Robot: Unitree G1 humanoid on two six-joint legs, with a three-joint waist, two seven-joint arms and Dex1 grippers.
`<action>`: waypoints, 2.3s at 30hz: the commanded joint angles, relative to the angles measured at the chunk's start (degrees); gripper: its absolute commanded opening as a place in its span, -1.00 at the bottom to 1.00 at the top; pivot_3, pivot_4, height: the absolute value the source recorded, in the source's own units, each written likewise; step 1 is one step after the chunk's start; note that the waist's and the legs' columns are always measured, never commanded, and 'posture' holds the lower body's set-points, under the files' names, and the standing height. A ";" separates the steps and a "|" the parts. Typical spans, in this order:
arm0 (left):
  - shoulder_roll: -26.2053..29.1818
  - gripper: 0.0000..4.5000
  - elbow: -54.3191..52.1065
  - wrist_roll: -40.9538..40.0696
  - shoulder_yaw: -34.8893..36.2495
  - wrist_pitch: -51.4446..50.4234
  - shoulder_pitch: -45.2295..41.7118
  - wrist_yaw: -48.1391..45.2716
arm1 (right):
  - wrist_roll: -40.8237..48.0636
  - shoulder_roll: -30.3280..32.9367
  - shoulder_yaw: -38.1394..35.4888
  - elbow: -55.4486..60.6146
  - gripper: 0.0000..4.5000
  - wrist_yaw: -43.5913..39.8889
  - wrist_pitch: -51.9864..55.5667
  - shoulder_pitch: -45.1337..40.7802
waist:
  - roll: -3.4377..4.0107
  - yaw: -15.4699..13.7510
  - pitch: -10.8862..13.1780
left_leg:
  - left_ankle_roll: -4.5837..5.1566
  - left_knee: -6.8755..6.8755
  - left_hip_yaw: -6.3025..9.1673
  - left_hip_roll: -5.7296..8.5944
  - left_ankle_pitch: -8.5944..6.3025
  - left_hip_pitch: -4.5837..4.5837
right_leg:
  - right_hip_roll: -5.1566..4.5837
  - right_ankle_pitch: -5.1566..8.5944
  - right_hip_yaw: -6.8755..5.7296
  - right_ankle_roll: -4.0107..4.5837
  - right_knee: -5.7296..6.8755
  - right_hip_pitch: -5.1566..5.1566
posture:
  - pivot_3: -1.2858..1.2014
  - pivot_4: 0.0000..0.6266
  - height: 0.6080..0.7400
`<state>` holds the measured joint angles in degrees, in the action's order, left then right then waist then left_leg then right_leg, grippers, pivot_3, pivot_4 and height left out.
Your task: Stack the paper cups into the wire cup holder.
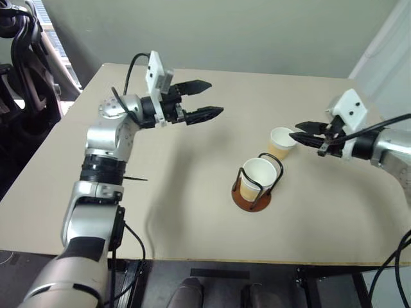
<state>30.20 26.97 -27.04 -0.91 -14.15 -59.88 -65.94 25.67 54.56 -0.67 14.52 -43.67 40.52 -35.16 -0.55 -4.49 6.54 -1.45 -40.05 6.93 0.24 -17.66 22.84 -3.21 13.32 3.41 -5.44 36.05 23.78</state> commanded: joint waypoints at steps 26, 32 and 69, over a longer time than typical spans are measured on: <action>2.04 0.93 -6.62 -3.57 3.46 -9.95 -0.11 -6.45 | -24.79 -2.82 12.77 -16.17 0.24 -10.90 -19.69 -7.20 | 0.00 -0.01 0.00 | -0.05 0.07 0.00 -0.02 0.01 0.02 | -0.01 -0.06 0.00 0.10 0.07 0.01 | 0.03 -0.52 1.00; 4.12 0.93 -8.82 -3.49 1.95 -12.46 1.10 -10.63 | -26.60 -4.31 13.14 -19.38 0.24 -12.25 -21.04 -8.75 | 0.00 0.08 0.00 | -0.06 0.10 0.00 -0.02 0.01 0.03 | -0.01 -0.07 0.01 0.11 0.06 0.01 | 0.03 -0.52 1.00; 5.85 0.93 -8.36 0.01 -2.00 -12.60 1.08 -17.94 | -27.14 -9.13 12.11 -22.63 -0.98 -20.52 -14.14 -12.92 | 0.01 0.06 0.01 | -0.10 0.30 0.03 -0.03 0.03 0.05 | -0.01 -0.07 0.00 0.13 -0.03 0.03 | 0.03 -0.52 1.00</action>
<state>36.12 20.19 -27.01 -3.22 -26.72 -58.25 -83.65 -2.39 44.16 14.02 -10.46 -63.96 25.76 -46.57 -0.54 -4.43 6.55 -1.56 -39.74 6.96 0.21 -17.63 22.89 -3.22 13.24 3.40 -5.31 36.02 23.81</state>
